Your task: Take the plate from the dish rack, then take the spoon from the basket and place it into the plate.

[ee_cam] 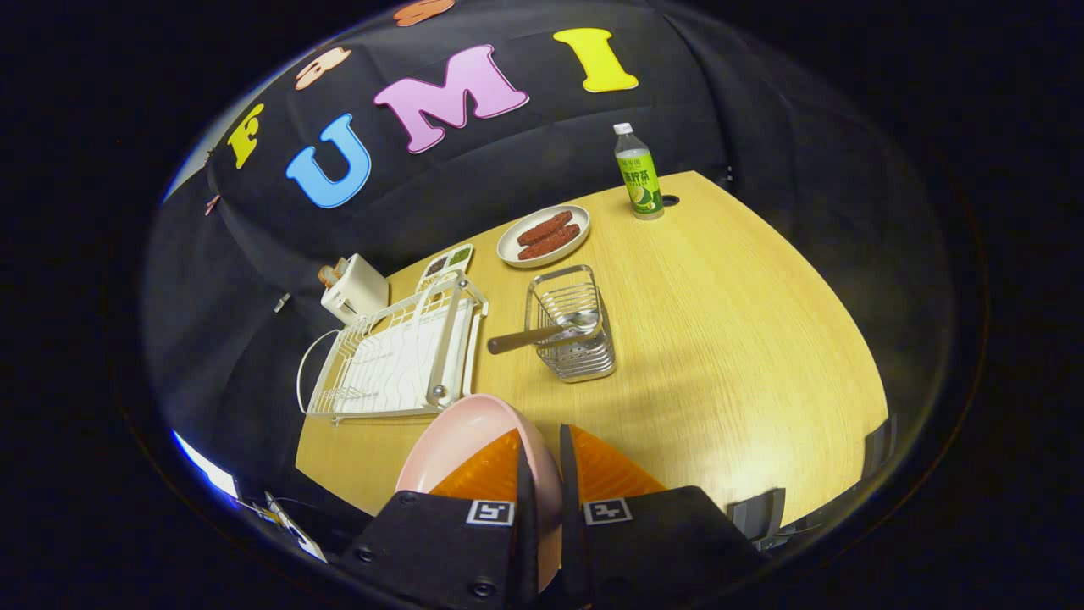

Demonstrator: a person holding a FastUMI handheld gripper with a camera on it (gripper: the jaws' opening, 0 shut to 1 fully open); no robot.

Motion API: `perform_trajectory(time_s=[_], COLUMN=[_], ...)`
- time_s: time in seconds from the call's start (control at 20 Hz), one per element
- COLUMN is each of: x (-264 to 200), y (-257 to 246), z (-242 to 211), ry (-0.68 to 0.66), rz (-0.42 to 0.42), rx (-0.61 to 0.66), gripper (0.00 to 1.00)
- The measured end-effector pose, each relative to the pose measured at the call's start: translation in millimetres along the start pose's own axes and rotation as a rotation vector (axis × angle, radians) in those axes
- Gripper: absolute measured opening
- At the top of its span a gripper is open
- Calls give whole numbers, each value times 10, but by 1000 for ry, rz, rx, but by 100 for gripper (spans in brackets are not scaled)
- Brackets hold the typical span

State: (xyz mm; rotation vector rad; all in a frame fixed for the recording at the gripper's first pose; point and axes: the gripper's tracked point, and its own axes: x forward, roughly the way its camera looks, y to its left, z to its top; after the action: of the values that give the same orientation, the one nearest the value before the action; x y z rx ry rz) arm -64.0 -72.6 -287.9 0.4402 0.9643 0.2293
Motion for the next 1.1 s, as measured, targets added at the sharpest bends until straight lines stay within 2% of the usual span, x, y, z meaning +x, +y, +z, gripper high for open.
perform_trajectory(time_s=[0.35,0.6,0.8,1.0,1.05,1.1], x=[547,690,708,445,391,340], y=[-322,-196,-265,-211,-208,-203], z=[-177,-330,-279,-77,-22,43], ry=[41,72,76,6,-13,-36], rz=[38,116,51,76,83,88], rx=[7,-26,15,-95,-132,-164], gripper=[15,18,26,66,89,93])
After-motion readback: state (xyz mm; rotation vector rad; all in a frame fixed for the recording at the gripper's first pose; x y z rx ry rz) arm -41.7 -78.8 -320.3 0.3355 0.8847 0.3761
